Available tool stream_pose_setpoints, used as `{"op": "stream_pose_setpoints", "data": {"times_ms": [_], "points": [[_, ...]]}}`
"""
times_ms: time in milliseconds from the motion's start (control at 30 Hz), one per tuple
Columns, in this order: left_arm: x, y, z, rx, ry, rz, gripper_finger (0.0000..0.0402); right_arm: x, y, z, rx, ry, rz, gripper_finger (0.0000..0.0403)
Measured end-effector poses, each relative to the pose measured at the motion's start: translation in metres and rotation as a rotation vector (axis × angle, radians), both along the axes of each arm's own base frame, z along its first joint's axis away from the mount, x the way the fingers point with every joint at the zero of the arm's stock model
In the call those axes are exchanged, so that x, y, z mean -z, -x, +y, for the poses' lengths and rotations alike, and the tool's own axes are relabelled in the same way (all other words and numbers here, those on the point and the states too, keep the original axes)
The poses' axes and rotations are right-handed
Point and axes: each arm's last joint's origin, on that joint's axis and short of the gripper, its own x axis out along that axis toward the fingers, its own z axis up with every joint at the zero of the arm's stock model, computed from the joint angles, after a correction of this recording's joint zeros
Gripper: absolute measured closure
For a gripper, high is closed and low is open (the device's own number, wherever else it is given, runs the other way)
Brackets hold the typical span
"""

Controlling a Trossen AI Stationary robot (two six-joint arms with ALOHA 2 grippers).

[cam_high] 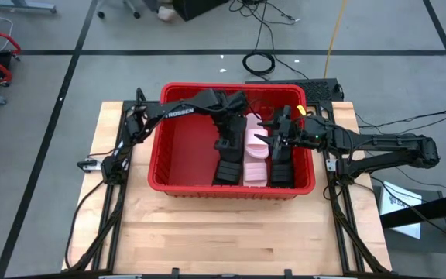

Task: Pick and place slides into bin
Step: Put the black slide into the red container

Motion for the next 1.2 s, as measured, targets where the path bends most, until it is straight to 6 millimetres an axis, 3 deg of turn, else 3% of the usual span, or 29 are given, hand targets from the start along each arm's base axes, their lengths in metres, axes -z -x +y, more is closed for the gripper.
{"op": "stream_pose_setpoints", "data": {"times_ms": [367, 733, 867, 1200], "points": [[0.000, -0.005, -0.005, -0.034, -0.128, 0.018, 0.0203, 0.000, 0.000, 0.000, 0.000, -0.005, -0.001, 0.0232], [-0.001, -0.013, -0.016, -0.081, -0.382, 0.056, 0.0204, 0.000, 0.000, 0.000, 0.000, -0.005, -0.001, 0.0232], [-0.001, -0.010, -0.008, -0.152, -0.463, 0.089, 0.0204, 0.000, 0.000, 0.000, 0.001, -0.010, 0.001, 0.0232], [-0.001, 0.000, 0.021, -0.251, -0.463, 0.101, 0.0204, 0.000, 0.000, 0.001, -0.004, -0.013, 0.000, 0.0232]]}}
